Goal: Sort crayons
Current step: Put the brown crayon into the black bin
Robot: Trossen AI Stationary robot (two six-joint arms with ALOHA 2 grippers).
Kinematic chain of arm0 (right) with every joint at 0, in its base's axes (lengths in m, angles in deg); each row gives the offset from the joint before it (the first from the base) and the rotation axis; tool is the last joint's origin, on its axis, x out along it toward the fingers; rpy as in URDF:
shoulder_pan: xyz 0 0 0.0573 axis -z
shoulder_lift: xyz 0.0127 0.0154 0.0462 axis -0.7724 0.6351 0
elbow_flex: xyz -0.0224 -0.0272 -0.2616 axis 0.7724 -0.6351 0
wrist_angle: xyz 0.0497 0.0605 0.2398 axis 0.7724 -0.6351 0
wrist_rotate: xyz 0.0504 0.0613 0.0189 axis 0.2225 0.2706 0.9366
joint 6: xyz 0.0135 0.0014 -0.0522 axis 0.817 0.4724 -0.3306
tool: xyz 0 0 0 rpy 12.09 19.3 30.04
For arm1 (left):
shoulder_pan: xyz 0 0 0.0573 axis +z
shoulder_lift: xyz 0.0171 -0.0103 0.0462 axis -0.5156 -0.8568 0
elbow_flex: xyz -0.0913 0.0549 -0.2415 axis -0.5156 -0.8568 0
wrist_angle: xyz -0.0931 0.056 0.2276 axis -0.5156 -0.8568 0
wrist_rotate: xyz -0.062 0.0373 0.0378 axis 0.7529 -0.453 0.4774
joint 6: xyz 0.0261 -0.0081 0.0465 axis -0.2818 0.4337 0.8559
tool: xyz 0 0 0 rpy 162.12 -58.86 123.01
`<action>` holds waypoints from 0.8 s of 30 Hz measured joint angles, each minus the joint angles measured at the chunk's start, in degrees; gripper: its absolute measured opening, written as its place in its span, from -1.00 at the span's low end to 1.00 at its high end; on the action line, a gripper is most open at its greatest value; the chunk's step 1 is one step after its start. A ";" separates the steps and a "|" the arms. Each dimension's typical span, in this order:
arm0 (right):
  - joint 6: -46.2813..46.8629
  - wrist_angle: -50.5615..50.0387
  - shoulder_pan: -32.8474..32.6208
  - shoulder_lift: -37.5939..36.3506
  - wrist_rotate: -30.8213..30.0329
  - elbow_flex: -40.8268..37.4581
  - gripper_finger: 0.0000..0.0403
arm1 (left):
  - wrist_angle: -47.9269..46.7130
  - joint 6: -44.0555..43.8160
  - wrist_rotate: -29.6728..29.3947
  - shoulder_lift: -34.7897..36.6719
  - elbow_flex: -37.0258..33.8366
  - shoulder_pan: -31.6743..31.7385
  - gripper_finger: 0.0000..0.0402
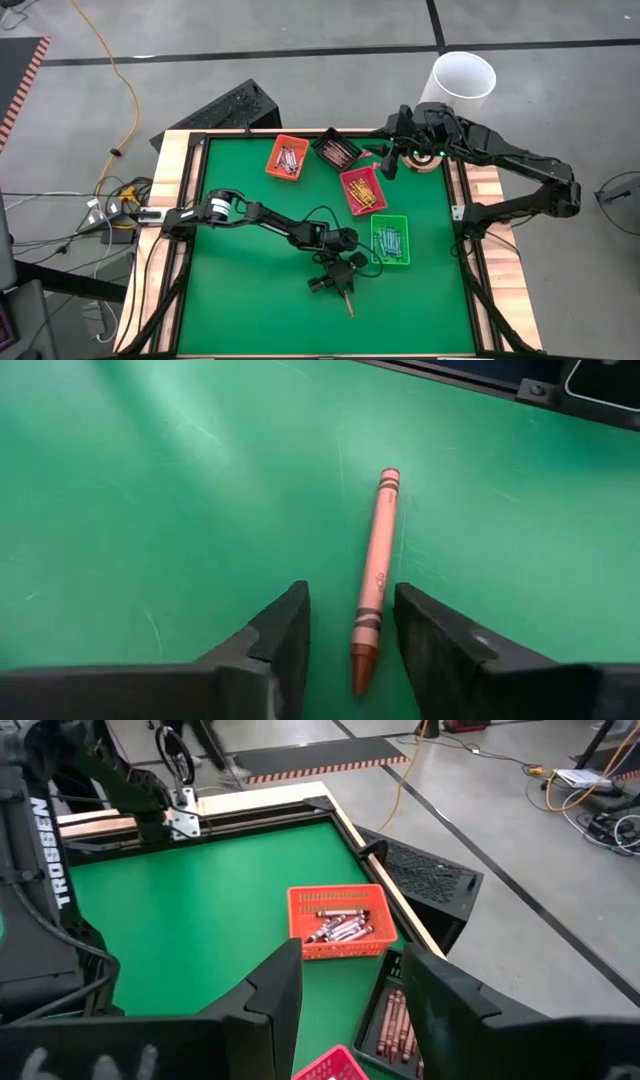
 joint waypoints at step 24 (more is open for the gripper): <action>0.26 4.50 0.04 -1.68 -0.04 0.02 -0.17 | -4.90 -7.37 0.06 3.43 -0.08 3.35 -0.98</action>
